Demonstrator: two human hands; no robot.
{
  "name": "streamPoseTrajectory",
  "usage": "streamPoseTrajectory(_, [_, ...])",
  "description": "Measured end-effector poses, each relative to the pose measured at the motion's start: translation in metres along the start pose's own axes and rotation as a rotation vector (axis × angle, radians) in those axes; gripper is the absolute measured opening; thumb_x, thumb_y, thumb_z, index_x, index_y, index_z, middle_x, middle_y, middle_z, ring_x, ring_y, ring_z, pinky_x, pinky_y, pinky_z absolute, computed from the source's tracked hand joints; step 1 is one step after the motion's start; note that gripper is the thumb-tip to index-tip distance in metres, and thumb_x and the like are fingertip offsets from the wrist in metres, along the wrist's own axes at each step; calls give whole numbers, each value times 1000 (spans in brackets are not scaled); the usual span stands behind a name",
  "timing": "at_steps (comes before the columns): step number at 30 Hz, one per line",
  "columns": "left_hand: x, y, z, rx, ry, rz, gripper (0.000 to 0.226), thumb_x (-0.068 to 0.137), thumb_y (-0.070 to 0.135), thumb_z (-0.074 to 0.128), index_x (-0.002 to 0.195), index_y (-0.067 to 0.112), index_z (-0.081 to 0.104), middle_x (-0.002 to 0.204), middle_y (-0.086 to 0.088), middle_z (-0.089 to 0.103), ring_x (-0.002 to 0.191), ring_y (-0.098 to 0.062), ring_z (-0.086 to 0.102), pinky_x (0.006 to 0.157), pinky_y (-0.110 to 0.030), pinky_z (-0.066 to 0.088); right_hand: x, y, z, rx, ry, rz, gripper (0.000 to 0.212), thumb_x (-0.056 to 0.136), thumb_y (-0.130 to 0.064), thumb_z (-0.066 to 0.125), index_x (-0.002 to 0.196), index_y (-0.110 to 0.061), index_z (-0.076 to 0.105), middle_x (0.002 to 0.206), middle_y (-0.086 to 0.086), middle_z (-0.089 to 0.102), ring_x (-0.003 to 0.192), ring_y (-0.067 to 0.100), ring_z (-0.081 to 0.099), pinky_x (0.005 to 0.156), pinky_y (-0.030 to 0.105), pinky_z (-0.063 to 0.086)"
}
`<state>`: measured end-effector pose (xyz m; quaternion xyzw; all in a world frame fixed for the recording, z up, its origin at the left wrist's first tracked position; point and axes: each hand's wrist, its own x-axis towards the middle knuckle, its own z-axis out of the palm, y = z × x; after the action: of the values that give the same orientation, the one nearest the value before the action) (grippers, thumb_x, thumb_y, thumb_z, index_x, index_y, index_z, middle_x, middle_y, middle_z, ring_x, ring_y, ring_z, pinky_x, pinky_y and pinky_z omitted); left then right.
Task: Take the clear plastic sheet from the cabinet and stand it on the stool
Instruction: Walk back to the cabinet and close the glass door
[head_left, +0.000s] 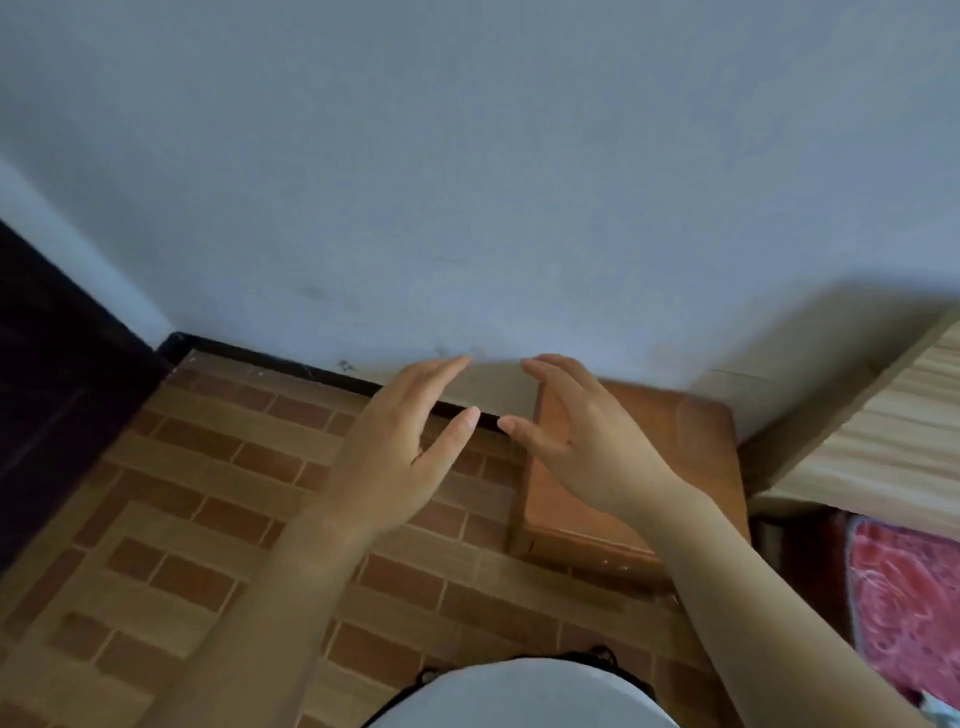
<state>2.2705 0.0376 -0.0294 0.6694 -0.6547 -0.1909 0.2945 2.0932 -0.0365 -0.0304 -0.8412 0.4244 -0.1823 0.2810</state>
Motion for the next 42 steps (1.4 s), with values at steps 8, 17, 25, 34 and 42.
streamPoseTrajectory(8, [-143,-86,-96,67,367,-435,54,85,64,27,137,48,25,142,23,29,129,7,24,101,-26,24,51,-151,116,6,-372,-431,64,86,-56,47,141,-28,29,148,-7,29,128,8,35,108,31,30])
streamPoseTrajectory(17, [-295,-129,-150,182,754,-885,49,89,59,31,136,47,27,136,31,30,121,21,21,100,-18,18,44,-308,249,13,-726,-903,66,86,-57,45,143,-31,21,151,-14,19,132,1,22,100,20,13])
streamPoseTrajectory(25, [-336,-189,-216,205,924,-1027,54,89,57,32,138,34,35,142,16,41,129,1,36,107,-31,30,74,-414,336,20,-902,-1076,68,85,-58,44,143,-33,19,152,-14,17,137,8,20,106,28,19])
streamPoseTrajectory(34, [-365,-254,-284,271,1011,-1191,48,92,52,34,136,34,37,138,12,44,123,4,36,103,-18,29,103,-519,416,83,-1015,-1257,74,79,-67,34,142,-29,26,151,-11,21,137,9,24,111,32,25])
streamPoseTrajectory(42, [-451,-240,-273,281,1189,-1503,53,88,60,24,137,41,31,143,8,39,128,-8,37,106,-35,33,30,-589,475,69,-1336,-1457,65,86,-59,41,143,-33,21,152,-14,19,138,9,21,109,37,28])
